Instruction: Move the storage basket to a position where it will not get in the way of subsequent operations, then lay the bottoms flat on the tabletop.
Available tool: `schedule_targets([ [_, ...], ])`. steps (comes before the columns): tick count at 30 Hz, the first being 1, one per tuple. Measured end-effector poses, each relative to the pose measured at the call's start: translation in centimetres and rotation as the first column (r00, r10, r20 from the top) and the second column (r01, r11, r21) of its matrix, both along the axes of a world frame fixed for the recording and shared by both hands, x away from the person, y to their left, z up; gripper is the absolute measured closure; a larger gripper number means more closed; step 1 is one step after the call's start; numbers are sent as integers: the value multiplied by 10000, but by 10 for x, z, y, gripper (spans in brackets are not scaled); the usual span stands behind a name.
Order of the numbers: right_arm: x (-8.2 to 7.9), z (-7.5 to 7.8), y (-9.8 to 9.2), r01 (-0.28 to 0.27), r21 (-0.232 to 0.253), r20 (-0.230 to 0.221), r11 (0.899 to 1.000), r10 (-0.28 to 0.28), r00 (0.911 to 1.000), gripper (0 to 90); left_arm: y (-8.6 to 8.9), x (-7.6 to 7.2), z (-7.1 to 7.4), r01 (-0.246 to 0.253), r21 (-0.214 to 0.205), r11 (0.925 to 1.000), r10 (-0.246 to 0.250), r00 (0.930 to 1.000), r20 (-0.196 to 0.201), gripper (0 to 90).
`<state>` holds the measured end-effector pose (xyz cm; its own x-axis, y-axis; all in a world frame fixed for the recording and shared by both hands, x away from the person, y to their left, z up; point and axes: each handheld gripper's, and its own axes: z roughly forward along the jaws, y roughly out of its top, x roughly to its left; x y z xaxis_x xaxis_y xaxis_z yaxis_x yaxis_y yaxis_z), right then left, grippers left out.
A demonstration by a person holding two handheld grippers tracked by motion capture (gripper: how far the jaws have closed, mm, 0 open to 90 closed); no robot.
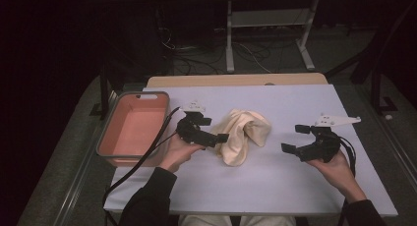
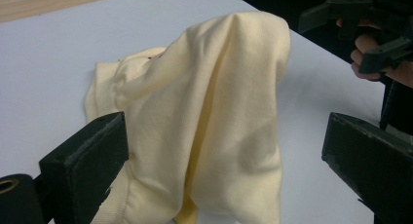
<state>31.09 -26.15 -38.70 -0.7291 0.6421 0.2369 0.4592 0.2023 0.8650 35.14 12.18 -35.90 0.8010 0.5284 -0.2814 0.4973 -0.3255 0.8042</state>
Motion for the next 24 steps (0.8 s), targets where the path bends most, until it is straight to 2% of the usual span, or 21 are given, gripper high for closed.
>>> schedule_targets([
  [2,4,0,2,5,-2,-2,10000,-5,10000,0,1,-3,-4,4,-63,10000,-4,10000,1,28],
  [5,10,0,5,-24,-65,-14,10000,24,10000,0,-2,-4,-8,102,191,9998,-101,9999,-35,22],
  [15,27,-6,11,120,-5,-161,9999,-120,9998,0,-12,-13,-18,391,409,9984,-394,9992,71,19],
  [20,31,-10,14,112,19,-327,9999,-111,9994,0,-13,-17,-20,190,488,9986,-209,9991,376,24],
  [24,35,-14,18,88,-109,-448,9999,-93,9990,0,-15,-18,-26,236,516,9984,-250,9993,261,24],
])
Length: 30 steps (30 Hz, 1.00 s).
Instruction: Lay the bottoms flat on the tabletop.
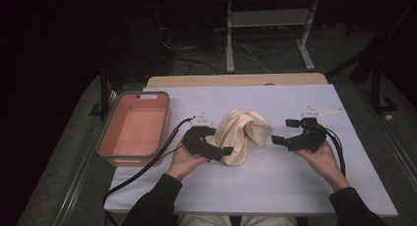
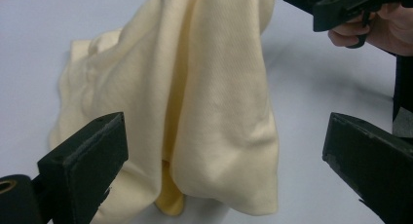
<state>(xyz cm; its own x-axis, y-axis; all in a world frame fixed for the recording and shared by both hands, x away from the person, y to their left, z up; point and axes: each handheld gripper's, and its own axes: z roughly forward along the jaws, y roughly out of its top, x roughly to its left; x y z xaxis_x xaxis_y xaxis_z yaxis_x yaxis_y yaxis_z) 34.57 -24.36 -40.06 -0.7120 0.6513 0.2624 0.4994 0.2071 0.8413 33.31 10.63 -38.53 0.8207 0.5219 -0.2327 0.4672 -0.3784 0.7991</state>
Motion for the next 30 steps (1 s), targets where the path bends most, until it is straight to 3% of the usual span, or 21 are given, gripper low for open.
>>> schedule_targets([
  [9,7,-12,11,-433,-239,-622,9988,417,9972,110,0,-5,-12,79,-26,10000,-80,9997,-246,109],
  [17,12,-19,18,-541,208,-808,9983,556,9952,185,-5,-6,-20,116,-331,9994,-132,9986,-504,188],
  [23,16,-30,34,-859,-305,-957,9958,826,9920,260,-9,-9,-27,258,-184,9995,-263,9993,-278,304],
  [27,19,-39,42,-823,-247,-1195,9963,788,9897,277,-12,-9,-32,262,-70,9996,-262,9996,-106,359],
  [30,21,-44,47,-741,-693,-1198,9948,655,9906,305,-13,-8,-34,214,-53,9998,-215,9997,-104,394],
])
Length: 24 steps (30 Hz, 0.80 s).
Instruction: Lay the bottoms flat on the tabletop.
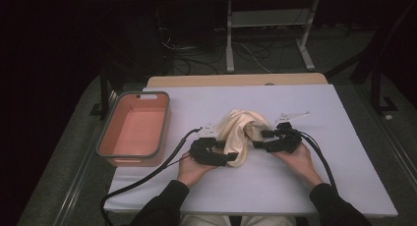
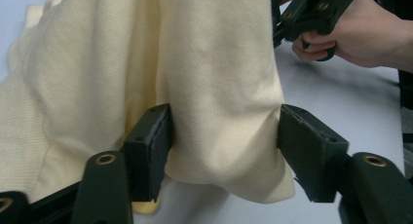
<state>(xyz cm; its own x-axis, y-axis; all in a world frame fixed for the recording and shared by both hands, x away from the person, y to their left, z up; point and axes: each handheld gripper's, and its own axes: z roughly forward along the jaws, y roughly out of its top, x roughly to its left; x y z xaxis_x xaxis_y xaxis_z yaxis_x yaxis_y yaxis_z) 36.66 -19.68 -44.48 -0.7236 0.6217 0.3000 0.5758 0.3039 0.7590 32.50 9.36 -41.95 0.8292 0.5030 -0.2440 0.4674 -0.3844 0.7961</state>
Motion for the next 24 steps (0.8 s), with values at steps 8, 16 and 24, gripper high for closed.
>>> schedule_targets([
  [8,6,-8,6,670,-753,280,9949,-651,9975,537,0,9,-5,-153,37,9999,155,9982,-575,629],
  [16,12,-1,-7,891,-215,163,9958,-888,9959,812,7,20,0,-325,-25,9995,321,9942,-1026,779],
  [24,13,15,-26,1107,449,105,9928,-1113,9937,818,20,24,19,-555,-181,9983,543,9967,-597,796],
])
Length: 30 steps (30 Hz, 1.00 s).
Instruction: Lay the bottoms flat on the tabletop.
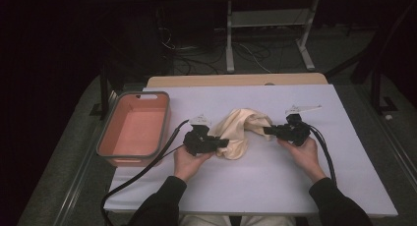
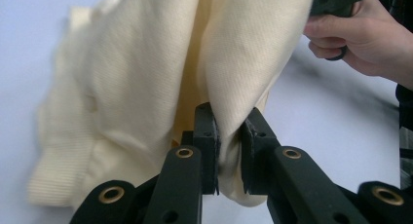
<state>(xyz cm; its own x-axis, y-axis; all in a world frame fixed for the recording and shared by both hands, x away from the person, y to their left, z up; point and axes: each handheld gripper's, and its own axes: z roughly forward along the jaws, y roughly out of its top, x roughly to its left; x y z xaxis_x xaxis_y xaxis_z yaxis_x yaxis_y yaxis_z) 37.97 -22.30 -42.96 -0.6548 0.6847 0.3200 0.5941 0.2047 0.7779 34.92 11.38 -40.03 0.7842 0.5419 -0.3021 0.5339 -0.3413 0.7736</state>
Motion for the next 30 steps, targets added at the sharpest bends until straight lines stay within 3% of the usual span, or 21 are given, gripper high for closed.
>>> schedule_targets([
  [6,-6,18,-10,29,301,51,9995,-31,10000,819,17,5,19,-586,-341,9977,603,9968,524,802],
  [14,-16,35,-24,15,912,284,9958,-41,9996,819,42,11,30,-1292,-1004,9865,1356,9889,600,807],
  [18,-24,43,-31,-27,1092,436,9940,-21,9990,819,47,9,37,-1358,-1145,9841,1455,9861,802,808],
  [30,-34,56,-41,-144,1415,647,9898,53,9979,819,54,7,47,-1346,-1509,9793,1494,9845,916,812],
])
